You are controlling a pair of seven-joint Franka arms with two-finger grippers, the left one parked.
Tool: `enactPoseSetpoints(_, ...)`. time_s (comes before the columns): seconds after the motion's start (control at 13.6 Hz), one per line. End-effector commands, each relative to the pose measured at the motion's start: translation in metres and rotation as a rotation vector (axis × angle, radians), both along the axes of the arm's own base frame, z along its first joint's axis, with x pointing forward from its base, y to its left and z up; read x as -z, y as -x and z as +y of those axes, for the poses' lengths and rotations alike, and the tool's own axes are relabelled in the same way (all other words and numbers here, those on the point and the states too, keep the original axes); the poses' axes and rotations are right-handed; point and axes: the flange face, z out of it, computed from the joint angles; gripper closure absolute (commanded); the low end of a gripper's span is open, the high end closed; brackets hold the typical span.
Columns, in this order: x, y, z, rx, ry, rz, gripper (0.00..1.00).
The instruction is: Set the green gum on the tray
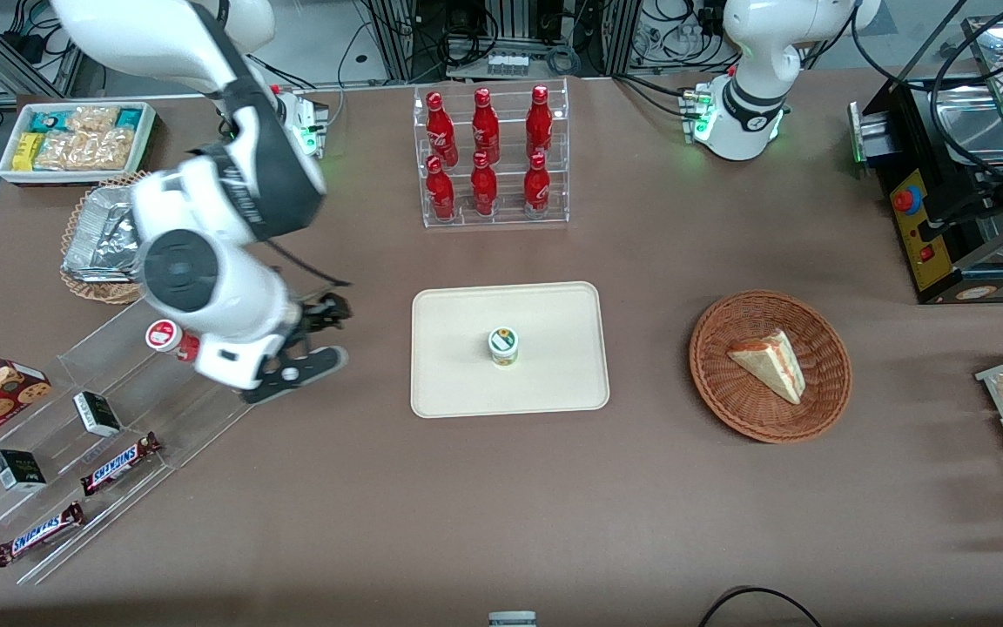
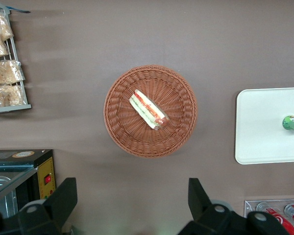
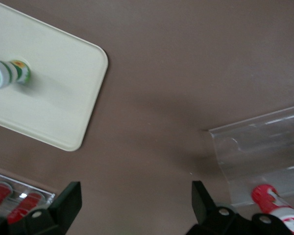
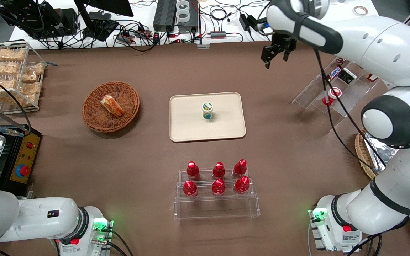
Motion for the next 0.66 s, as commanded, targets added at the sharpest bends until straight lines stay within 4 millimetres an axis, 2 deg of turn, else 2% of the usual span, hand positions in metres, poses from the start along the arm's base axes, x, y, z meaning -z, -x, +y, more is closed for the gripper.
enactPoseSetpoints(0.0, -0.016, 0.009, -0.052, 0.038, -0.033, 0.019, 0.0)
enactPoseSetpoints(0.15, -0.032, 0.017, -0.096, 0.099, -0.031, 0.006, 0.0)
enactPoseSetpoints(0.44, -0.05, 0.031, -0.168, 0.215, -0.034, -0.025, 0.0)
enactPoseSetpoints(0.59, -0.063, 0.033, -0.183, 0.231, -0.023, -0.077, 0.0)
